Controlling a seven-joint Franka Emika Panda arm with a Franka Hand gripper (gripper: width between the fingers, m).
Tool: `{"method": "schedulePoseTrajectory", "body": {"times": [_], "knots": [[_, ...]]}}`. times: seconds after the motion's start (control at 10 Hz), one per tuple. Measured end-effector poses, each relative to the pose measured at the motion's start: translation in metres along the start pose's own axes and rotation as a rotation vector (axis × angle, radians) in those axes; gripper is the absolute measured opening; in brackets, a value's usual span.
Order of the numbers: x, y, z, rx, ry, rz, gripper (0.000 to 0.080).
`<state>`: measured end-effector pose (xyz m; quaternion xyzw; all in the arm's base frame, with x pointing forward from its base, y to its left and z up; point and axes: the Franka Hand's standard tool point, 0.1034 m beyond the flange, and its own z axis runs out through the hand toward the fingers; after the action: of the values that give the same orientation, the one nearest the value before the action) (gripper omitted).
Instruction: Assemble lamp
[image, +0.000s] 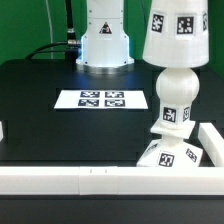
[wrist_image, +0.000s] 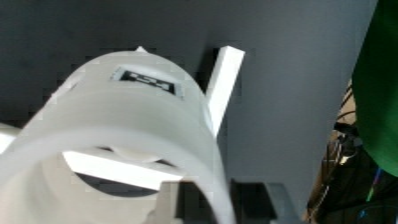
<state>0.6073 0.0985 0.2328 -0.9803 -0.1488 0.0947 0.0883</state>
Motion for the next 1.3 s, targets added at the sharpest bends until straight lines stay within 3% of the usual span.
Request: {"method": "schedulePoseTrajectory", "body": {"times": [0.5, 0.9, 1.0, 1.1, 1.3], "knots": [[-0.001, 0.011, 0.045, -0.015, 0.030, 0.015, 0.0045], [-0.001, 0.015, 0.056, -0.014, 0.022, 0.021, 0.0045], [-0.001, 0.016, 0.056, -0.014, 0.023, 0.023, 0.0140], [-0.001, 0.016, 0.056, -0.014, 0.023, 0.023, 0.0140], [-0.001, 0.017, 0.056, -0.014, 0.023, 0.023, 0.0510]]}}
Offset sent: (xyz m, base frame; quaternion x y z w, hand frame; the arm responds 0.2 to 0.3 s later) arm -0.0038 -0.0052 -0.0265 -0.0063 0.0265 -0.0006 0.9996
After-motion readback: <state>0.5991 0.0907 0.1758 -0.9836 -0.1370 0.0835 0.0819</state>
